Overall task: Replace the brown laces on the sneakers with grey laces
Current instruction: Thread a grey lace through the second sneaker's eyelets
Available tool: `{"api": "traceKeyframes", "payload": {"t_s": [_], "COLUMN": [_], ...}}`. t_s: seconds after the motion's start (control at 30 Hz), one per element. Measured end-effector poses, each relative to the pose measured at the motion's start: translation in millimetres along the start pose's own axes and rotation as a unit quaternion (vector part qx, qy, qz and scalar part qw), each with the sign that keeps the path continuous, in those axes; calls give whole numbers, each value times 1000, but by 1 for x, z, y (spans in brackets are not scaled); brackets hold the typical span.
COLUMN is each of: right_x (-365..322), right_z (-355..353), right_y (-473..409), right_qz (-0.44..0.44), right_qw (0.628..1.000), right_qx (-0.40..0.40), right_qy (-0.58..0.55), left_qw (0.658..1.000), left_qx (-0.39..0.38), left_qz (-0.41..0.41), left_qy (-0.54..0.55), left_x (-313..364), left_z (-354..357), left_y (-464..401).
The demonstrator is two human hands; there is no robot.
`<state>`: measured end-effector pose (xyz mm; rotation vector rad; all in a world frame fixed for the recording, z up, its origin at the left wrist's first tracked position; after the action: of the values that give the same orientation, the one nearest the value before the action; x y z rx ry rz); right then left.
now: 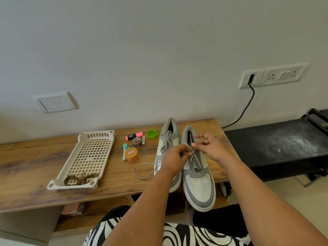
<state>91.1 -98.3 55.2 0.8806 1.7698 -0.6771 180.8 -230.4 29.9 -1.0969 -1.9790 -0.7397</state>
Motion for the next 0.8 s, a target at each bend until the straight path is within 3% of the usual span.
{"api": "traceKeyframes", "payload": {"t_s": [0.27,0.63,0.8], "right_x": [-3,-16,-4], "right_z": [6,-8,-4], "right_y": [-1,12,36], "right_qz": [-42,-52,15], "right_qw": [996,988,986], "right_qx": [8,94,15], "right_qy": [76,107,168], "left_qw": [1000,1000,999], "left_qx": [-14,0,-9], "left_qz": [-1,-19,-39], "left_qy": [-11,-19,-11], "left_x": [2,6,5], "left_z": [0,-1,2], "left_y": [1,5,3]}}
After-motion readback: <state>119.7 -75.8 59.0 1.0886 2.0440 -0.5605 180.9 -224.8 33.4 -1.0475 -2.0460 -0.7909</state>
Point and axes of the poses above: each hand's wrist, its own y-axis away from the middle knuckle, its own z-axis out of the palm, x = y × z, the point moved 4 cm from there along -y, towards the middle knuckle, and after that the axes turned 13 degrees about -z, right-handed, at the moved point
